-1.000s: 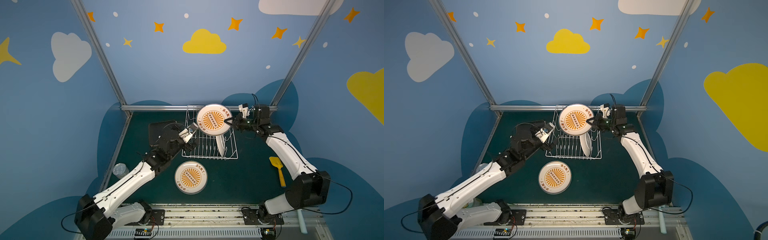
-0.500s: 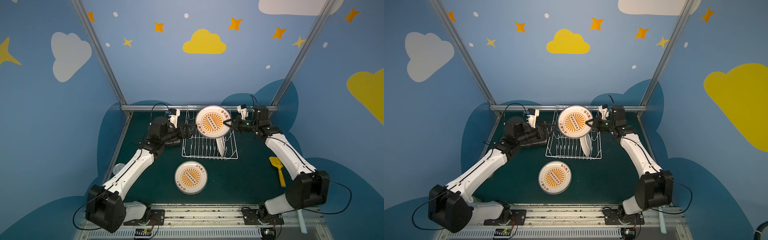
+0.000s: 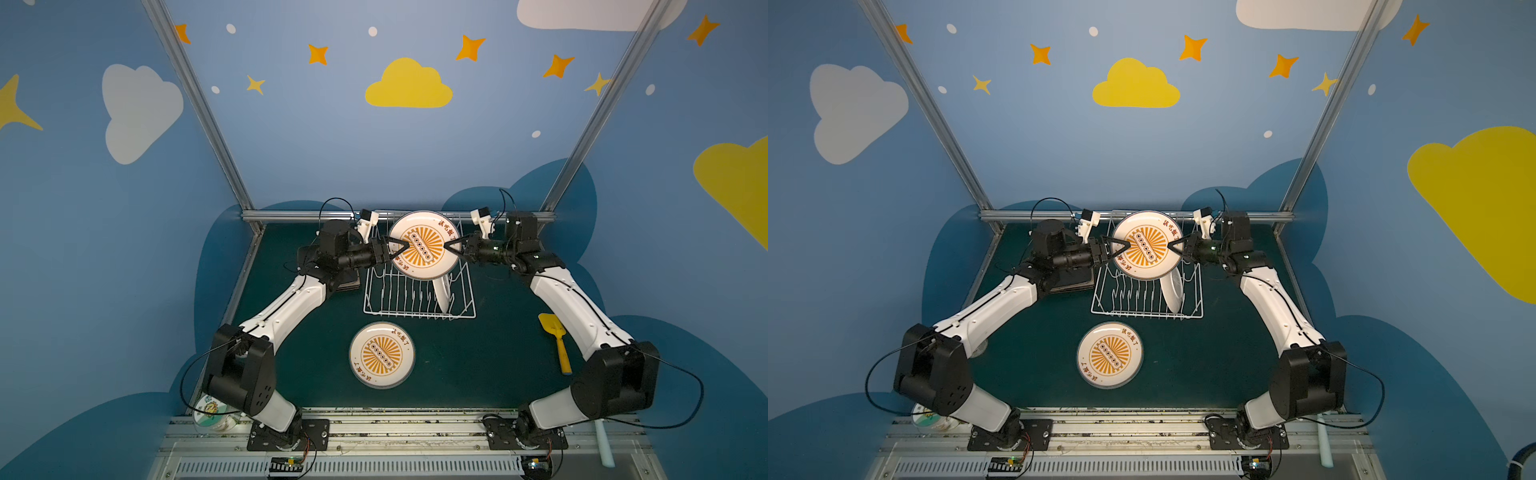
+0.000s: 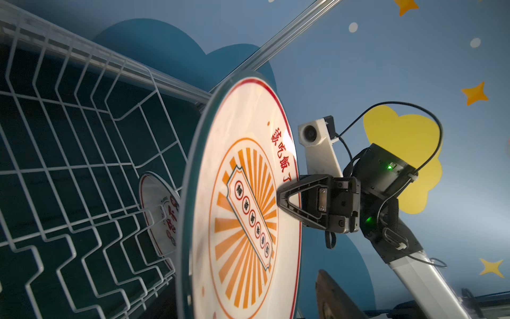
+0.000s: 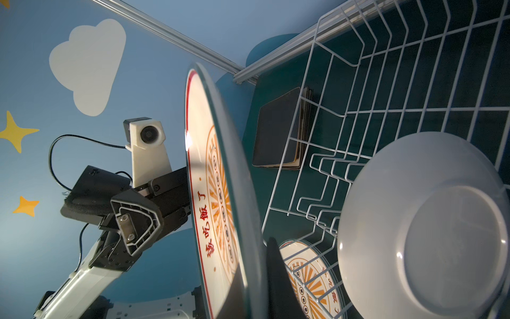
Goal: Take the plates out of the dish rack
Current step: 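Grasp the raised plate's edge with the right gripper while left holds it, then carry the printed plate toward the robot with the left gripper while right releases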
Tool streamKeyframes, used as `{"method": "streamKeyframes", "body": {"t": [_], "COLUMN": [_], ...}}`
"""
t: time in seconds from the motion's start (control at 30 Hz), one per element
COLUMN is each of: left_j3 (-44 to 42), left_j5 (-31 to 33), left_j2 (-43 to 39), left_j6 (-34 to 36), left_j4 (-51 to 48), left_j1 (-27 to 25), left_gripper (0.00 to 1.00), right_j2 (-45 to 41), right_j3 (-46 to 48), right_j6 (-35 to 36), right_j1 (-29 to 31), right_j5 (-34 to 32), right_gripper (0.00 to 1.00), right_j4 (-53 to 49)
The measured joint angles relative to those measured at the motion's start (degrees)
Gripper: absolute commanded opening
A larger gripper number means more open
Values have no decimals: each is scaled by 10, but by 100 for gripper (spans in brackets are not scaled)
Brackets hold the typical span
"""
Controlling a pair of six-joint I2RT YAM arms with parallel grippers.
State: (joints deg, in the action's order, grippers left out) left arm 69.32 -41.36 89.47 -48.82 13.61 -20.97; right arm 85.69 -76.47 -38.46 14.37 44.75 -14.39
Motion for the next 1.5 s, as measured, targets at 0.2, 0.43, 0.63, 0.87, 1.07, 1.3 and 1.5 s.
{"method": "streamKeyframes", "body": {"t": [0.2,0.43,0.63,0.87,1.07,1.3,1.5], "left_j3": [0,-1,-1,-10,-17,-52,-135], "left_j5": [-6,17,19,3,-3,-16,-14], "left_j2": [2,7,6,-24,-82,-153,-216], "left_j6": [-11,-27,-20,-3,29,83,97], "left_j4": [0,-31,-43,-63,-135,-253,-326], "left_j1": [2,5,4,9,25,40,46], "left_gripper": [26,3,3,3,3,3,3], "right_j2": [0,0,5,-7,-49,-119,-155], "right_j3": [0,-2,-2,-1,4,67,112], "right_j6": [1,34,37,75,149,258,363], "right_j1": [1,5,7,7,7,17,31], "right_j5": [16,13,14,-18,-52,-75,-95], "right_gripper": [0,0,35,88,91,91,91], "right_j4": [3,12,-2,-30,-56,-56,-56]}}
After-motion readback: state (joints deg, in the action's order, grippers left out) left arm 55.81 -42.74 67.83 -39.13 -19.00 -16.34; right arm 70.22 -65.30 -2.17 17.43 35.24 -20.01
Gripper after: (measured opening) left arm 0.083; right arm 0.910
